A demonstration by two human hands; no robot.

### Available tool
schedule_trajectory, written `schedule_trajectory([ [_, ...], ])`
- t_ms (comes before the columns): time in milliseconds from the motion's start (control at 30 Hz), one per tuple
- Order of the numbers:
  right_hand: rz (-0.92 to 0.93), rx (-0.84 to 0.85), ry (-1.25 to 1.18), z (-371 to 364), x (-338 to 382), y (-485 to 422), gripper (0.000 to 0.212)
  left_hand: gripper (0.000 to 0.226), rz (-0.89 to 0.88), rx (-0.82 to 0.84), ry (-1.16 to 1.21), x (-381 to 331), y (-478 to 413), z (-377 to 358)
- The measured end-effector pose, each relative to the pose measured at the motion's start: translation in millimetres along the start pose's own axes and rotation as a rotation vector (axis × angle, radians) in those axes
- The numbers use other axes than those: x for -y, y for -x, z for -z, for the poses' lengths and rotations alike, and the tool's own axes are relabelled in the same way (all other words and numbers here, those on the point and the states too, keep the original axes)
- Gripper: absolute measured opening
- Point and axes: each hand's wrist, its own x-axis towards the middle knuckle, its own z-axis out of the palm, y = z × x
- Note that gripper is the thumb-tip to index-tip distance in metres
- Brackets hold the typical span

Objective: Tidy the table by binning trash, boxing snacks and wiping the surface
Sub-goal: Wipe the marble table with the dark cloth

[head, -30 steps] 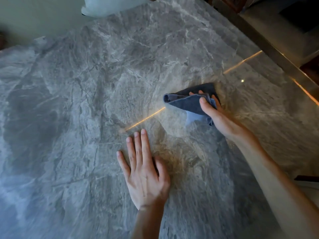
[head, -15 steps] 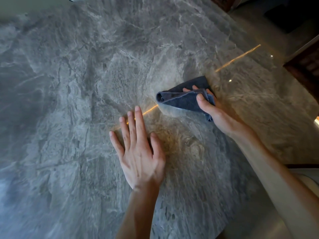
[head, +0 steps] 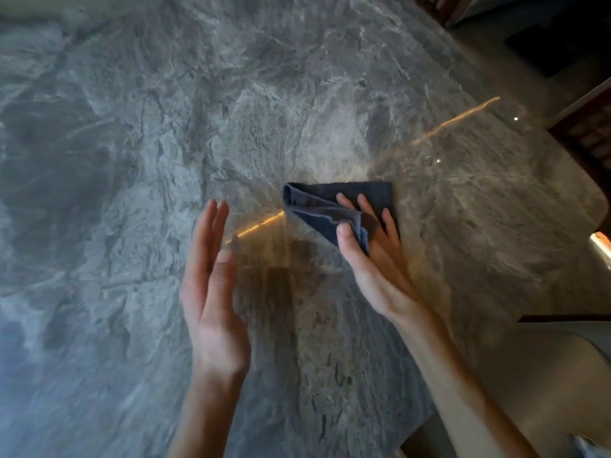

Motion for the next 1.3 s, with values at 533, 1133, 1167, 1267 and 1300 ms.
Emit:
schedule_trajectory([
  [533,0.053,0.148,0.325,-88,125,84,0.07,0.051,-0.135,-0.182,-0.202,7,41,123],
  [1133,0.264,0.131,0.395,-114,132,77,0.046,0.055,-0.134,-0.222,-0.411,-21,54,92],
  [1167,0.25,0.102,0.409,-107,121,65,0.047,0.055,-0.135,-0.231,-0.395,-22,56,90],
  [1267,0.161,0.001,0.462,-79,83,-1,0.049,0.058,-0.126,-0.194,-0.467,-22,63,84],
  [1300,0.123,-0.014,0.488,-67,70,-23,0.05,0.06,-0.109,-0.17,-0.499,-21,63,81],
])
